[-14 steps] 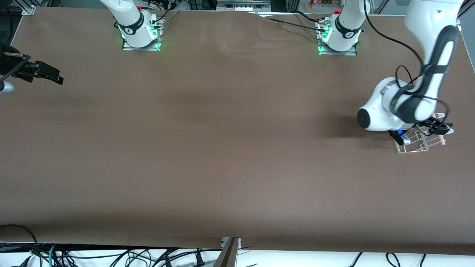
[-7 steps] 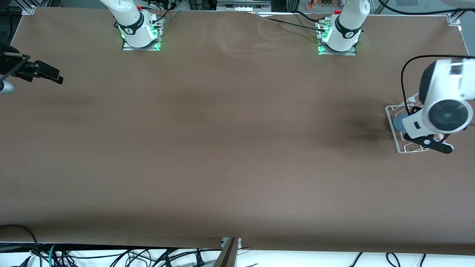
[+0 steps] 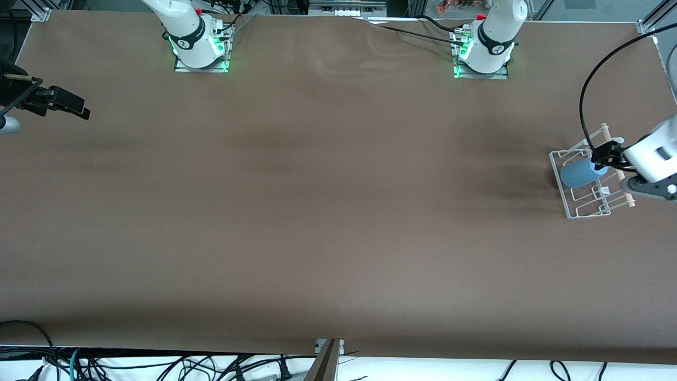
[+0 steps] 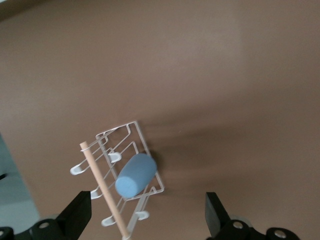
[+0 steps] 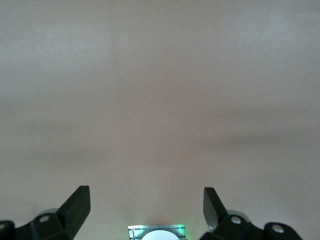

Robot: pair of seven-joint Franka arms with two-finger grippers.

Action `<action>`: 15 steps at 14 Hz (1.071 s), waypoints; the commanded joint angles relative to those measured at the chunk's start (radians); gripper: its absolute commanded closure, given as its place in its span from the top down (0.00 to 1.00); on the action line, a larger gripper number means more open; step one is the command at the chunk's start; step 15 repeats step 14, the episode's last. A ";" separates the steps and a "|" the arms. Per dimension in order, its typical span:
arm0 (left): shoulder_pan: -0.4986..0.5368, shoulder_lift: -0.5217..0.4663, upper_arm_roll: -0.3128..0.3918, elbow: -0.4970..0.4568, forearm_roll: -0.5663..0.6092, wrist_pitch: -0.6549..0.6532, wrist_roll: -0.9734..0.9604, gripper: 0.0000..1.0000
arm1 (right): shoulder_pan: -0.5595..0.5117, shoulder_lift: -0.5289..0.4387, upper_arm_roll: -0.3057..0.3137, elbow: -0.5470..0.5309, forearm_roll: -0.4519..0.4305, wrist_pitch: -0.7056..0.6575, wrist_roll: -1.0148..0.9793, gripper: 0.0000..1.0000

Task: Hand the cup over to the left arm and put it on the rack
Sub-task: 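Open the left gripper and lift it away from the rack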

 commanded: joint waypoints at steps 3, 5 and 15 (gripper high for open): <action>-0.049 -0.024 0.016 0.067 -0.155 -0.008 -0.215 1.00 | 0.002 0.003 -0.002 0.026 0.014 -0.024 0.011 1.00; -0.053 -0.042 0.029 0.064 -0.210 -0.018 -0.319 1.00 | 0.002 0.003 -0.004 0.026 0.014 -0.024 0.012 1.00; -0.067 -0.024 0.015 0.069 -0.204 -0.043 -0.423 1.00 | 0.004 0.006 -0.001 0.038 0.002 -0.010 0.012 1.00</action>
